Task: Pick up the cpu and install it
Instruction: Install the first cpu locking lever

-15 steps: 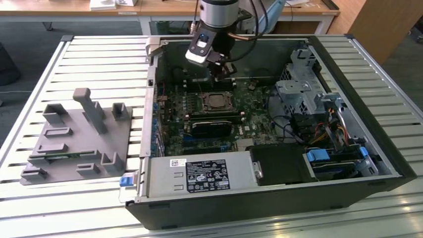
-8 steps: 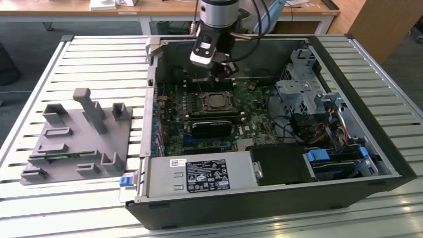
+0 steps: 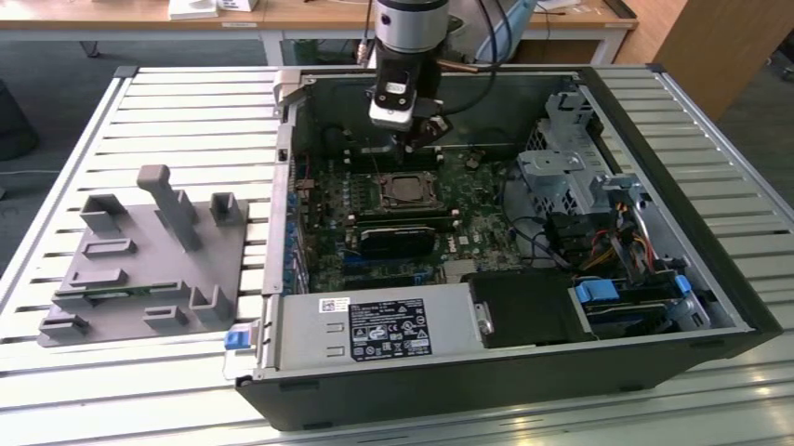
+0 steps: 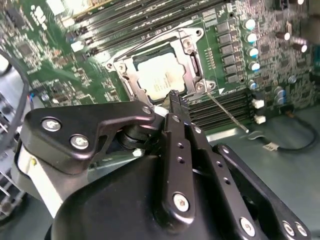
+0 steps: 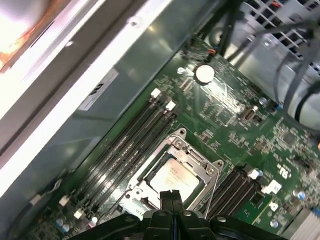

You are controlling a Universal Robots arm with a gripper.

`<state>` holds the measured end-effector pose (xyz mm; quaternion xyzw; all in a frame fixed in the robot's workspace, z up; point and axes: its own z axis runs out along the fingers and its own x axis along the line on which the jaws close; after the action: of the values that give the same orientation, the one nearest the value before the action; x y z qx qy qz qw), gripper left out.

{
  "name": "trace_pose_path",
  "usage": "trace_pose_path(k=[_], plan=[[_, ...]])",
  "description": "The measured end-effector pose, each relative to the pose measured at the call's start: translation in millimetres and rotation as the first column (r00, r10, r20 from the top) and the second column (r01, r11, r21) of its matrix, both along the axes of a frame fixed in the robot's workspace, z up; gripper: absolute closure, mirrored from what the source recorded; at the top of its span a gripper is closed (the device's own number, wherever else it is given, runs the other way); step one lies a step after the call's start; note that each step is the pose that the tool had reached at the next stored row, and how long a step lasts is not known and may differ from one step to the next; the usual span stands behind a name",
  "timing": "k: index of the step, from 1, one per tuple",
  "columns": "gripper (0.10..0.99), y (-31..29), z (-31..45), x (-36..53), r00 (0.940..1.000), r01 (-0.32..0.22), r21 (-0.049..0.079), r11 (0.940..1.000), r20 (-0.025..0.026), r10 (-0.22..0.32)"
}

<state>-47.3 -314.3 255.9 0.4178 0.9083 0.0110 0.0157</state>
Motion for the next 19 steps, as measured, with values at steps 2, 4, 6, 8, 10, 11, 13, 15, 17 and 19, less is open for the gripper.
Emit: trace_pose_path(k=[2, 4, 6, 8, 10, 11, 13, 15, 17, 19], plan=[[0.980, 0.0, -0.1, 0.0, 0.9994, -0.036, 0.000, 0.9994, -0.0001, 0.036], [0.980, 0.0, -0.4, 0.0, 0.9973, -0.074, 0.000, 0.9973, 0.0000, 0.074], [0.980, 0.0, -0.5, 0.0, 0.9940, -0.109, 0.000, 0.9940, 0.0000, 0.109], [0.980, 0.0, -0.6, 0.0, 0.9894, -0.145, 0.000, 0.9894, 0.0000, 0.145], [0.980, 0.0, -0.7, 0.0, 0.9841, -0.178, 0.000, 0.9841, 0.0000, 0.178], [0.980, 0.0, -0.7, 0.0, 0.9809, -0.195, 0.000, 0.9809, 0.0000, 0.195], [0.980, 0.0, -0.7, 0.0, 0.9736, -0.228, 0.000, 0.9736, 0.0000, 0.228], [0.980, 0.0, -0.8, 0.0, 0.9648, -0.263, 0.000, 0.9648, 0.0000, 0.263], [0.980, 0.0, -0.8, 0.0, 0.9546, -0.298, 0.000, 0.9546, 0.0000, 0.298], [0.980, 0.0, -1.0, 0.0, 0.9432, -0.332, 0.000, 0.9432, 0.0000, 0.332]])
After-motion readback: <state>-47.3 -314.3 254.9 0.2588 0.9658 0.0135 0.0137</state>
